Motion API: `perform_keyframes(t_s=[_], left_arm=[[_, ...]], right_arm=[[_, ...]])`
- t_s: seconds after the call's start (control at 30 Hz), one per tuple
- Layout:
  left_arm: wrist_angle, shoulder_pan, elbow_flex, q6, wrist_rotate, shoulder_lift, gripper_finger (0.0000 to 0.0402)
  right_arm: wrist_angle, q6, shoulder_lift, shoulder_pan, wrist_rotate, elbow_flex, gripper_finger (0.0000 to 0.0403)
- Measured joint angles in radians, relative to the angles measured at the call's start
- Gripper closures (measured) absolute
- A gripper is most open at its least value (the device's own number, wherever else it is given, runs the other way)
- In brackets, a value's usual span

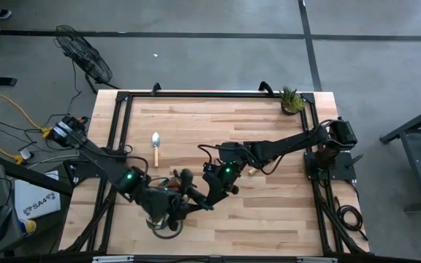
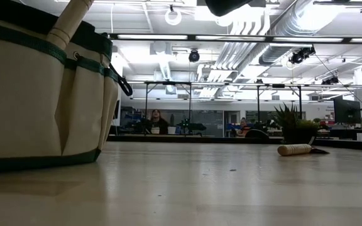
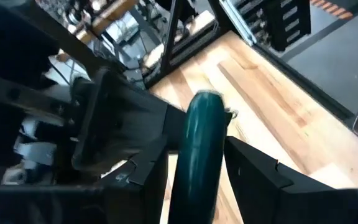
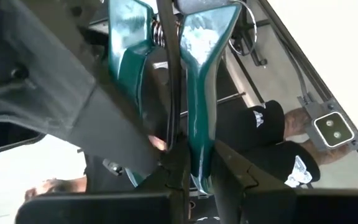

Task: Pick & Place Garden tools in Gardening bag
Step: Put the shear scissor into the gardening bag

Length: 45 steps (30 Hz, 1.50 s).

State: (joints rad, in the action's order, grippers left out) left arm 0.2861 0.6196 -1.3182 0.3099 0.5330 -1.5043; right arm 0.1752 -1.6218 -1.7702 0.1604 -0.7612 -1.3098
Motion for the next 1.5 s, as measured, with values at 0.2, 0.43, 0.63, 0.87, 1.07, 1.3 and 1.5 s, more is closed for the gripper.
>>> perform_keyframes(t_s=[0.2,0.43,0.63,0.87,1.07,1.3,1.5], left_arm=[[-0.002,0.002,0.000,-0.001,-0.038,0.001,0.0264],[-0.003,0.002,0.000,-0.008,-0.061,0.001,0.0327],[-0.001,0.001,0.000,-0.027,-0.069,0.002,0.0331],[0.000,0.002,0.000,-0.035,-0.071,0.002,0.0331],[0.002,0.003,0.000,-0.085,-0.062,0.002,0.0332],[0.032,0.004,0.001,-0.128,-0.013,0.007,0.0332],[0.109,0.003,0.001,-0.172,0.045,0.024,0.0332]], right_arm=[[-0.004,0.020,0.000,0.000,-0.002,0.000,0.0372],[-0.010,0.030,0.000,-0.005,-0.011,0.000,0.0372],[-0.016,0.053,0.000,-0.005,-0.006,0.000,0.0372],[-0.018,0.078,0.000,-0.005,0.002,0.000,0.0368],[-0.016,0.101,0.001,-0.006,0.002,0.000,0.0314],[-0.013,0.139,0.001,-0.008,-0.038,0.001,0.0300],[-0.016,0.160,0.003,-0.007,-0.075,0.002,0.0301]])
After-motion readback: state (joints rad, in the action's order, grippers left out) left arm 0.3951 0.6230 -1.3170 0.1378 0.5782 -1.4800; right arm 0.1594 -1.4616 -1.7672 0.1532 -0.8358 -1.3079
